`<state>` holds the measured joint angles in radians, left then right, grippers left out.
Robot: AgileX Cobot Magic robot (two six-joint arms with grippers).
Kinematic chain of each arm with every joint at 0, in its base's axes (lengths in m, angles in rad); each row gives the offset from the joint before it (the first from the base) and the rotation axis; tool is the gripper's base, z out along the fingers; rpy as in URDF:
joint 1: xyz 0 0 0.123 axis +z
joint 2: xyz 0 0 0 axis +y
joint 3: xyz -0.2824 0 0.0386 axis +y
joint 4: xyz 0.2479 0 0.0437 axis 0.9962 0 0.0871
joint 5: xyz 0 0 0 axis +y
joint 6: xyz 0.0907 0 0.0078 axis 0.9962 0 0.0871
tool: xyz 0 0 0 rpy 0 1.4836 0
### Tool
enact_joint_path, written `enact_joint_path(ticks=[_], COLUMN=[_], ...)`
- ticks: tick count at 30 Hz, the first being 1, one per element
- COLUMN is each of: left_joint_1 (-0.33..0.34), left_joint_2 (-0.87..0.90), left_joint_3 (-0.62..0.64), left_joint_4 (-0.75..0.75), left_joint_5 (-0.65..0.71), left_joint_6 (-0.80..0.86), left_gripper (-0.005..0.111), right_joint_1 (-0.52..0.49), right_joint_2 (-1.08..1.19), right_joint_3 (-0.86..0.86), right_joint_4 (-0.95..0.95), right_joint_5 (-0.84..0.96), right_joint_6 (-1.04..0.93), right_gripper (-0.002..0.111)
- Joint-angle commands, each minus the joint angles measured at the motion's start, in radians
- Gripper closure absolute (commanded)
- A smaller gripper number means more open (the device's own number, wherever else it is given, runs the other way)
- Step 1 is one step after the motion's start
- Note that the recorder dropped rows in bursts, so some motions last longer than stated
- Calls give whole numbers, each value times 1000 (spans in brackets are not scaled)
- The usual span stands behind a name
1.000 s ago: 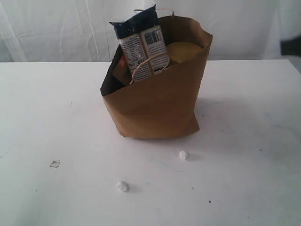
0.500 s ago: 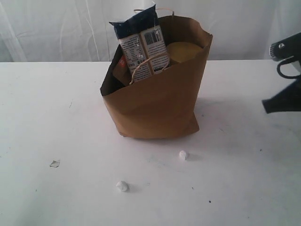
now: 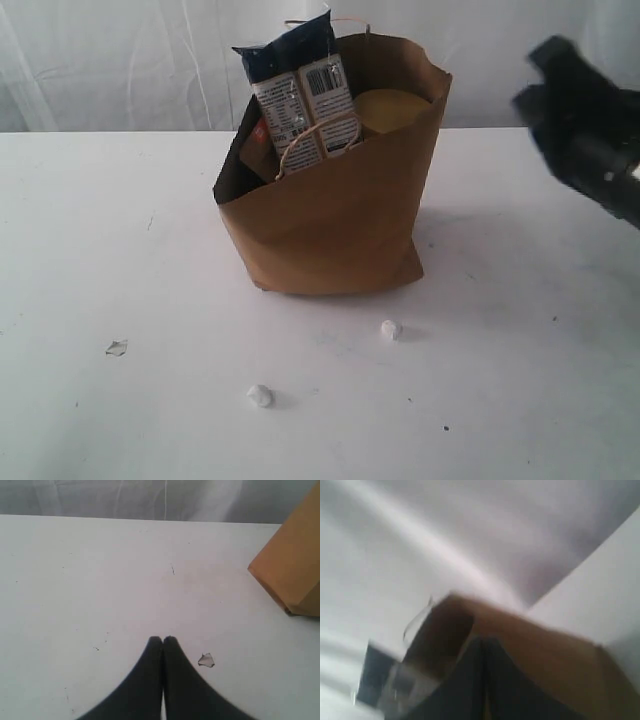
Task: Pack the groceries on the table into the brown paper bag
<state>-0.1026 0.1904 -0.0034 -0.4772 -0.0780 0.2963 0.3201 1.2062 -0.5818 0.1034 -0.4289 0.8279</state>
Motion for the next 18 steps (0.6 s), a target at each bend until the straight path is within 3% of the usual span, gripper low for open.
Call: enact_joint_path(ticks=[1,4,7,11,15,18], left_joint_1=[2,2,2,2,2,2], left_joint_2=[-3,-3,-3,-3,-3,-3], left_joint_3=[3,3,3,3,3,3], left_joint_4=[-4,-4,-4,-4,-4,-4], left_joint_5=[-1,-1,-1,-1,-1,-1], left_joint_6=[-5,-5,-5,-5,-5,-5], left_gripper=[107,107,107,107,107,107], right_joint_1=[-30,-30,-30,-30,-30,-30], right_joint_2=[44,52,60,96,135,158], right_joint_3=[-99,-128,-141,-122,-65,-44], right_joint_4=[-1049,-1375,-1550,-1837,-1809,-1626], right_joint_5=[349,241,129,300,624,604], right_joint_6=[558,727,787,787,793,665], right_gripper=[108,108,108,108,108,108])
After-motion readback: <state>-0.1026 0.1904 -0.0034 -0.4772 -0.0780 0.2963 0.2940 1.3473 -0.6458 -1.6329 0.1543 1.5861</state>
